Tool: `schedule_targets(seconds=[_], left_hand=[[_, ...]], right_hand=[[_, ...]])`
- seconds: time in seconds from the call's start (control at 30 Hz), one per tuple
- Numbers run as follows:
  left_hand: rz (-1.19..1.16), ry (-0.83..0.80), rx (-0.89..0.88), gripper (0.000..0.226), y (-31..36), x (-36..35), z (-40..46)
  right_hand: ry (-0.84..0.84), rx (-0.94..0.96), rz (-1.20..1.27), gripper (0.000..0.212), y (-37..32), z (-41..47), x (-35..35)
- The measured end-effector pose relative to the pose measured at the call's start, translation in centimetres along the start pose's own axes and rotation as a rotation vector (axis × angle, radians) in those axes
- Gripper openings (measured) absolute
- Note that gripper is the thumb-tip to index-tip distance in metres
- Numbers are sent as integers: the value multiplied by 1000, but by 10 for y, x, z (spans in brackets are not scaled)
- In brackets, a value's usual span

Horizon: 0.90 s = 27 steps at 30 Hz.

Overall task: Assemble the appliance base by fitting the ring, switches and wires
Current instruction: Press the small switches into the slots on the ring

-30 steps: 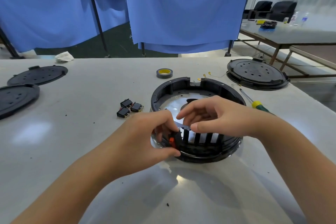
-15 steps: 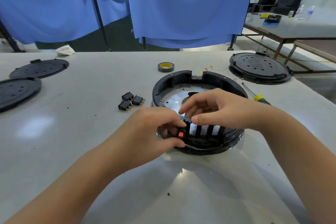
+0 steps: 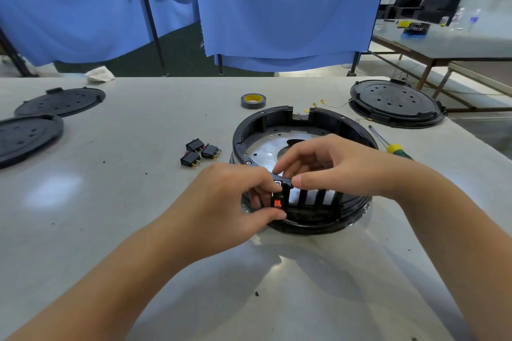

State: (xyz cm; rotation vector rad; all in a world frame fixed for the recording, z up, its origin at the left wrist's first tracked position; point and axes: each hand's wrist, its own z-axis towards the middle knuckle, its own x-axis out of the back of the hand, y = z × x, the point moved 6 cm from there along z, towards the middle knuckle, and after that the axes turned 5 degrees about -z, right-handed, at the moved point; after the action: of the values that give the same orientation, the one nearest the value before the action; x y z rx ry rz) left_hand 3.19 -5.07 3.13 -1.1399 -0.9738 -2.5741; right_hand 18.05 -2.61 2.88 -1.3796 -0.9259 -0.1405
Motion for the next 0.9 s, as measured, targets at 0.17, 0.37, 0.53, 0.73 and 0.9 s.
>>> schedule_targets(seconds=[0.17, 0.37, 0.53, 0.73, 0.9], left_hand=[[-22, 6, -2, 21, -1, 1, 1], [-1, 30, -7, 22, -4, 4, 0], [103, 75, 2, 29, -7, 4, 2], [99, 76, 67, 62, -15, 5, 2], [37, 53, 97, 57, -21, 3, 5]], right_hand=[[1, -6, -10, 23, 0, 1, 0], [-4, -10, -6, 23, -2, 0, -1], [-8, -11, 1, 23, -3, 0, -2], [36, -12, 5, 23, -3, 2, -7], [159, 40, -59, 23, -8, 4, -8]])
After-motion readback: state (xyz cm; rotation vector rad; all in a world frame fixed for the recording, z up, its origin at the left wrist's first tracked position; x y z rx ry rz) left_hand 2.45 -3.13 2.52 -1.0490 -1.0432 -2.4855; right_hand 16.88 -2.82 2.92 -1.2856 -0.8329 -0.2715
